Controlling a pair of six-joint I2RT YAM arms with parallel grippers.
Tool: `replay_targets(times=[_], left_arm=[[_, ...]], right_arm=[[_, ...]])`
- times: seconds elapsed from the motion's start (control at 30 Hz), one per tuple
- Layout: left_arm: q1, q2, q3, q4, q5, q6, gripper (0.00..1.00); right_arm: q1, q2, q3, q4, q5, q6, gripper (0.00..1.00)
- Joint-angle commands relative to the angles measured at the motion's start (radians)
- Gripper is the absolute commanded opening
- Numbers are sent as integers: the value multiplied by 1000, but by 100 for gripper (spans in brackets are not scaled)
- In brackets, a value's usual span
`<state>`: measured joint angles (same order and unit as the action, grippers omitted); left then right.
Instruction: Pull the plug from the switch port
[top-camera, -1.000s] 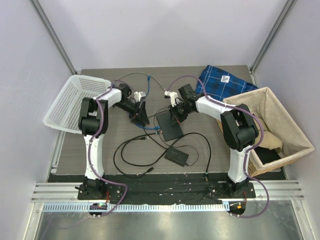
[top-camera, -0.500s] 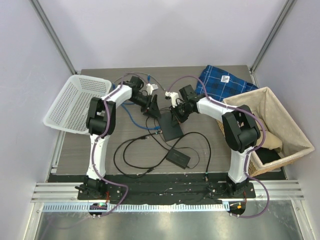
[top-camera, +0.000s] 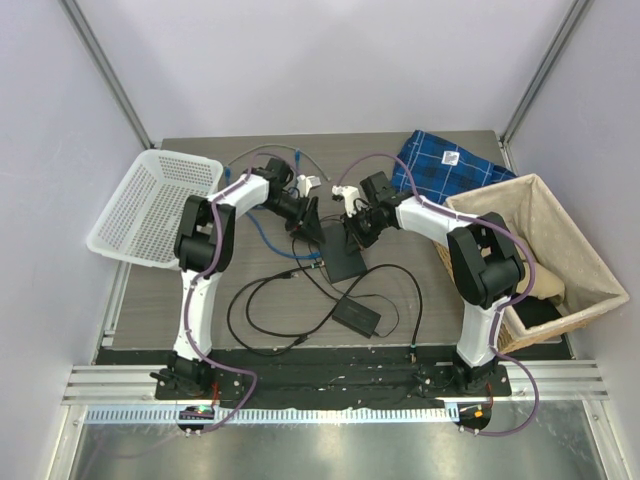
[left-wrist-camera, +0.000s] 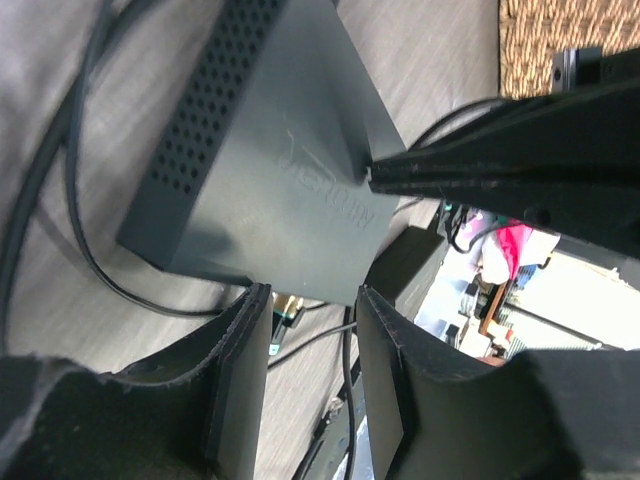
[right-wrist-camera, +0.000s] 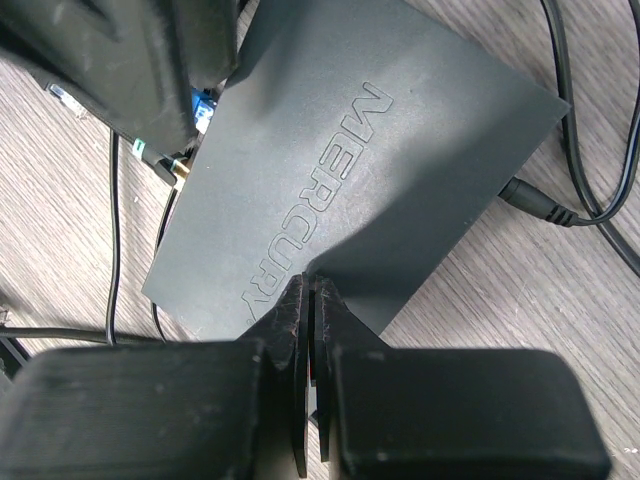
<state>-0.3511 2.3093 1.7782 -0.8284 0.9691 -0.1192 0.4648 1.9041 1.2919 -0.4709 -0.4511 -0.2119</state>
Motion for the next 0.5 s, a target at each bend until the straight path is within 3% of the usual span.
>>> replay_targets(times=[0.0, 0.2, 0.47], left_arm=[[12, -74, -63, 83, 78, 7, 44], [15, -42, -59, 103, 106, -25, 41], [29, -41, -42, 37, -163, 12, 33]], right_arm=[[2, -7, -32, -43, 68, -34, 1], [2, -2, -29, -40, 63, -29, 1], [2, -17, -43, -38, 72, -38, 1]])
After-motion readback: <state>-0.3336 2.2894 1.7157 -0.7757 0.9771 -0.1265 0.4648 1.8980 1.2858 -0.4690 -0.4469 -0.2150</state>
